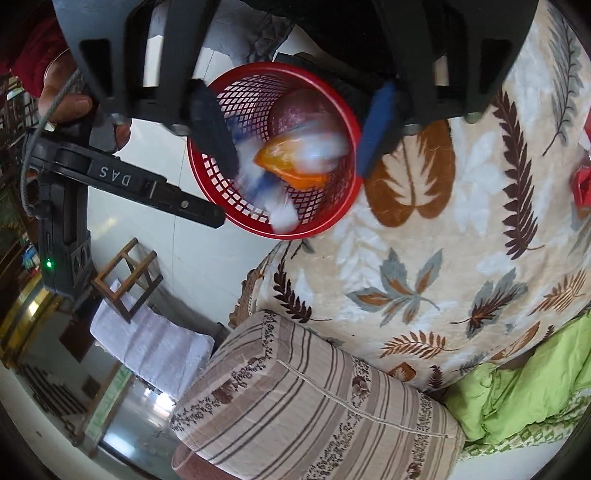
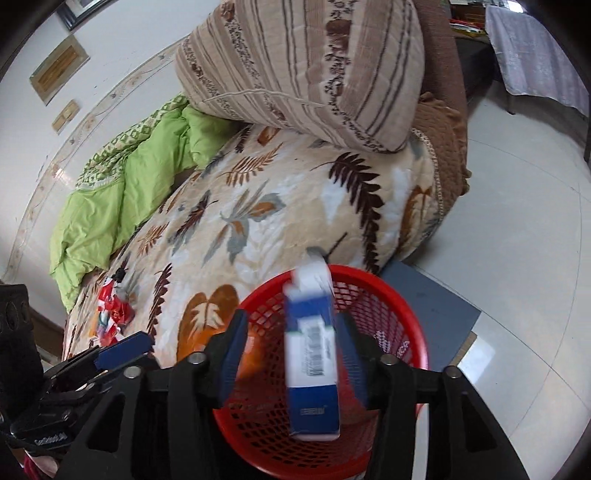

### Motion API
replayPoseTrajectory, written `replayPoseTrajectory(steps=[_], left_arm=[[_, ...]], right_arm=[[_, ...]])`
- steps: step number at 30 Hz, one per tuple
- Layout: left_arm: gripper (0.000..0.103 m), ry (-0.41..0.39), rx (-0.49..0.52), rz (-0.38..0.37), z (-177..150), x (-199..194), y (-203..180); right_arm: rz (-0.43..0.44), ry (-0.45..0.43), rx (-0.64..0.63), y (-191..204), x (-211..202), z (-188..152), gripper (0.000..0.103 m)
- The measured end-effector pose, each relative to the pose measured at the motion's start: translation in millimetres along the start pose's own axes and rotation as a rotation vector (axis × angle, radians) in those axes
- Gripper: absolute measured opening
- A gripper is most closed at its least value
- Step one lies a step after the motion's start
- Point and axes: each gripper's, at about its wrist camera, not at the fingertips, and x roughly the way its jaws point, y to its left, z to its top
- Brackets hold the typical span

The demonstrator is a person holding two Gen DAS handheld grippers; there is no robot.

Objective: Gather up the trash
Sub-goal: 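Move both empty tools back to the trash pile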

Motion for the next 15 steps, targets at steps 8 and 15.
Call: replayPoseTrajectory(steps=[8,15], left_arm=[[0.066,-0.081,-0.097,0.070,-5.7,-40.6,45.4],[0.066,-0.151,-0.217,0.194,-27.2,-89.8,110.4]], right_arm=[[0.062,-0.003,-0.050,29.4,8.7,5.2,0.059],[0.177,0.068,-0.178,103.2,40.1,-1.8,0.059]])
